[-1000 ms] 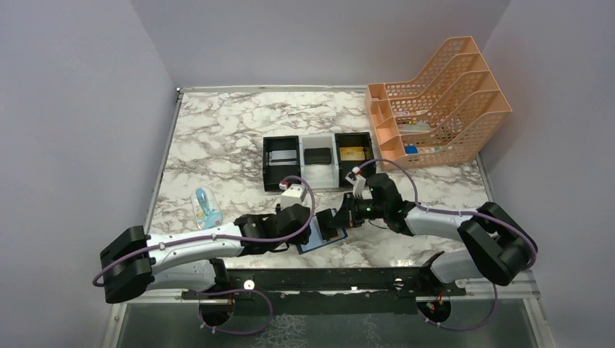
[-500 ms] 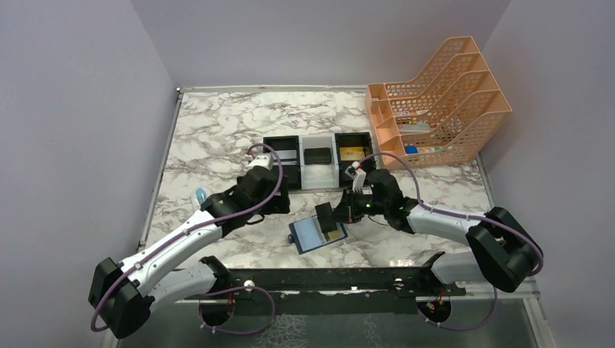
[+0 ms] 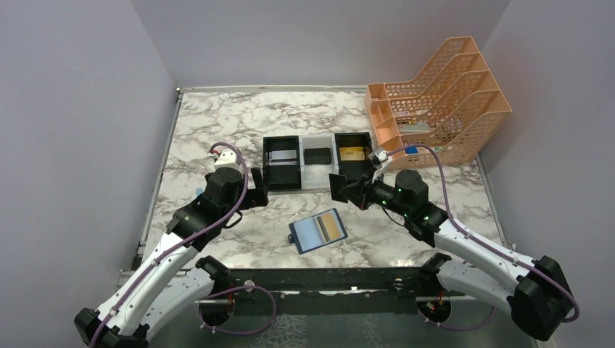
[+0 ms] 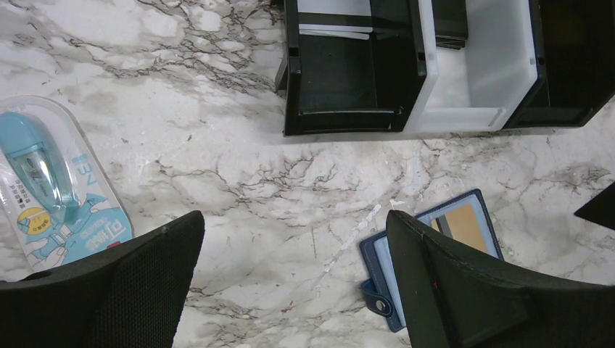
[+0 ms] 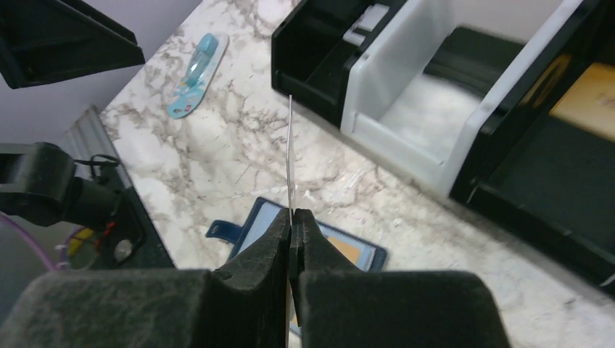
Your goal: Take the credit cards out of the card holder
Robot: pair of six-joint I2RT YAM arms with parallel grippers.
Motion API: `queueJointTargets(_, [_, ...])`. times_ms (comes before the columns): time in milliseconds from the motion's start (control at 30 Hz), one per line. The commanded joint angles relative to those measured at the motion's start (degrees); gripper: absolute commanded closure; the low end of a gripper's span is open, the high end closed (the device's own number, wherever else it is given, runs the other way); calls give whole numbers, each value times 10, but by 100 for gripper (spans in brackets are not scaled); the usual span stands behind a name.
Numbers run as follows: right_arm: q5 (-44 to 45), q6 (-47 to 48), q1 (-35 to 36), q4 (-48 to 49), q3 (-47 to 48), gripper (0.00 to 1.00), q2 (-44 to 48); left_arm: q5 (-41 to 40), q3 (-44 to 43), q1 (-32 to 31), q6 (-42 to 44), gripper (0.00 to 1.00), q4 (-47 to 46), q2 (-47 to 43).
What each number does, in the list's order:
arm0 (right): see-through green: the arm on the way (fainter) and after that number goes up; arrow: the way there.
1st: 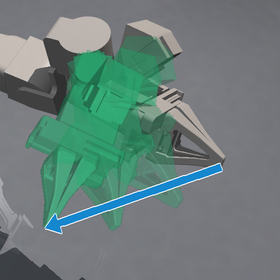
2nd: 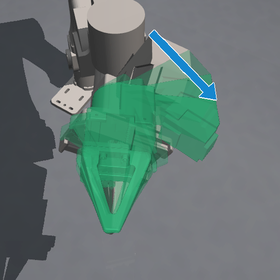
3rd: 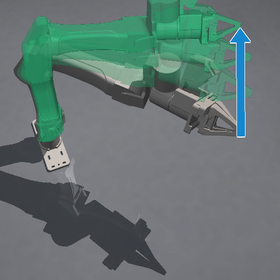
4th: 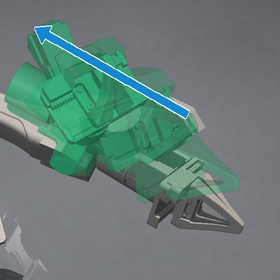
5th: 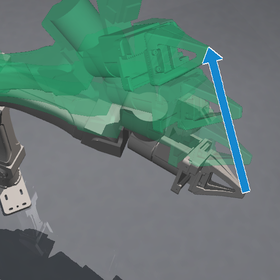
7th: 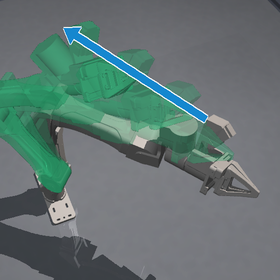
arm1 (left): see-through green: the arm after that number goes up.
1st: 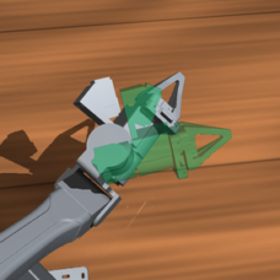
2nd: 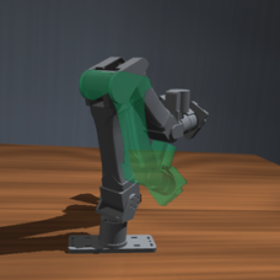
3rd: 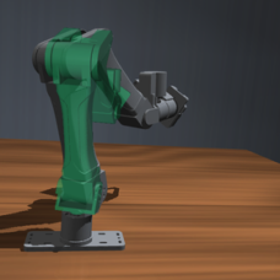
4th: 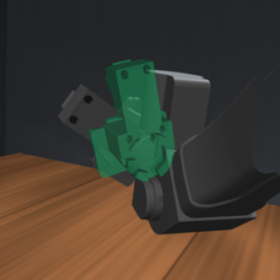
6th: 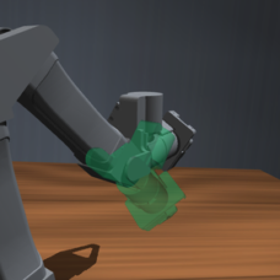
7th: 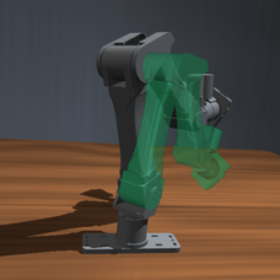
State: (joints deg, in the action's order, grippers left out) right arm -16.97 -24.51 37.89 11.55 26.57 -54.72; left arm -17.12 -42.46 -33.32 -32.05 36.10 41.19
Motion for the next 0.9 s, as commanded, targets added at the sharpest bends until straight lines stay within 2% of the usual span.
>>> queueJointTargets(0, [41, 118, 3, 62, 12, 99, 40, -24, 15, 3, -8, 1, 8, -13])
queueJointTargets(133, [22, 180, 6, 80, 32, 99, 24, -20, 12, 3, -3, 1, 9, -5])
queueJointTargets(233, [39, 222, 19, 60, 64, 99, 0, -21, 12, 2, -4, 1, 8, -6])
queueJointTargets(433, [156, 322, 91, 46, 105, 99, -43, -32, 15, 3, -7, 1, 8, -25])
queueJointTargets(633, [346, 533, 219, 52, 127, 99, -128, -40, 16, 3, -9, 1, 9, -27])
queueJointTargets(733, [405, 534, 223, 59, 139, 99, -161, -37, 15, 4, -8, 1, 9, -24])
queueJointTargets(867, [407, 552, 222, 92, 139, 99, -184, -41, 15, 4, -8, 1, 11, -25])
